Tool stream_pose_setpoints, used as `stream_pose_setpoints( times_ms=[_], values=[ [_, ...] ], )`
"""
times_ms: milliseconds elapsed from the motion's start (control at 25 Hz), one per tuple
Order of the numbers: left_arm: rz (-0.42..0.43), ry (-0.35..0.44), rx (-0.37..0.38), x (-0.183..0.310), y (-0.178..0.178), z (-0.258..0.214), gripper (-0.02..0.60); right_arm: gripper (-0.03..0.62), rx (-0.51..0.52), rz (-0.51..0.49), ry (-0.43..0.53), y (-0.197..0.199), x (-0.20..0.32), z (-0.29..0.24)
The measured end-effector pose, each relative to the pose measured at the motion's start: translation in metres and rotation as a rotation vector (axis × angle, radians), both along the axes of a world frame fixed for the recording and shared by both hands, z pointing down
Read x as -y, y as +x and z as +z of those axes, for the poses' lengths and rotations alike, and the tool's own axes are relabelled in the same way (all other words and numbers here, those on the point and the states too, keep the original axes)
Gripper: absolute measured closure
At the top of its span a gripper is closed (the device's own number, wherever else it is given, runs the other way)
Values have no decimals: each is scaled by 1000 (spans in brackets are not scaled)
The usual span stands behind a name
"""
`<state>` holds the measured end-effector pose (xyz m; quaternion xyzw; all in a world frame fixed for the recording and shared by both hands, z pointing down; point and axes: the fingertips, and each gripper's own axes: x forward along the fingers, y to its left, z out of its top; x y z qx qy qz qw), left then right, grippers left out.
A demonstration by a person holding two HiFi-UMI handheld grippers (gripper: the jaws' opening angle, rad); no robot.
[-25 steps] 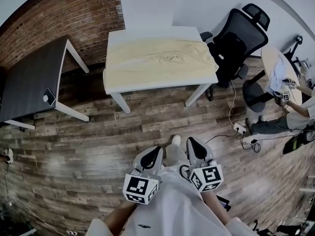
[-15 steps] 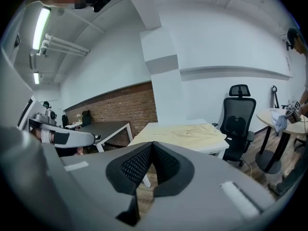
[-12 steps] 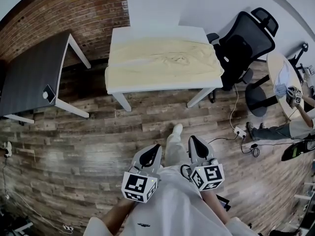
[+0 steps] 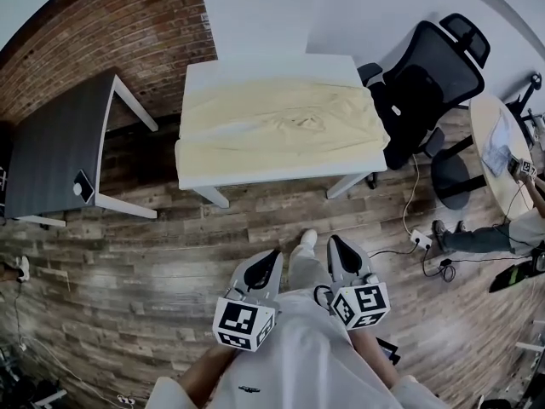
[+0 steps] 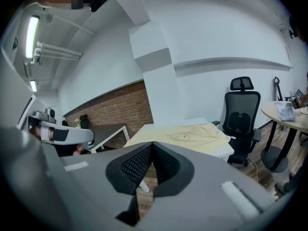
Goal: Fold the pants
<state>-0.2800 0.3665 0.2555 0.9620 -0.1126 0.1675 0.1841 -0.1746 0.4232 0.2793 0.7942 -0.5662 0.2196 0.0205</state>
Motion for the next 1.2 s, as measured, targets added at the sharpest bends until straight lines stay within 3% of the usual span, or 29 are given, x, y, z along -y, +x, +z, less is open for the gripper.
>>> stream_pose_setpoints(
  times_ms=[720,920,1200],
  values=[
    [49,39,107,37,215,4,578,588,50,6,18,216,38,4],
    [43,70,158,42,238,15,578,588,54,-25,11,246,48,15],
    [36,167,247,60,243,37,577,588,47,-109,-53,261,68,37]
  ],
)
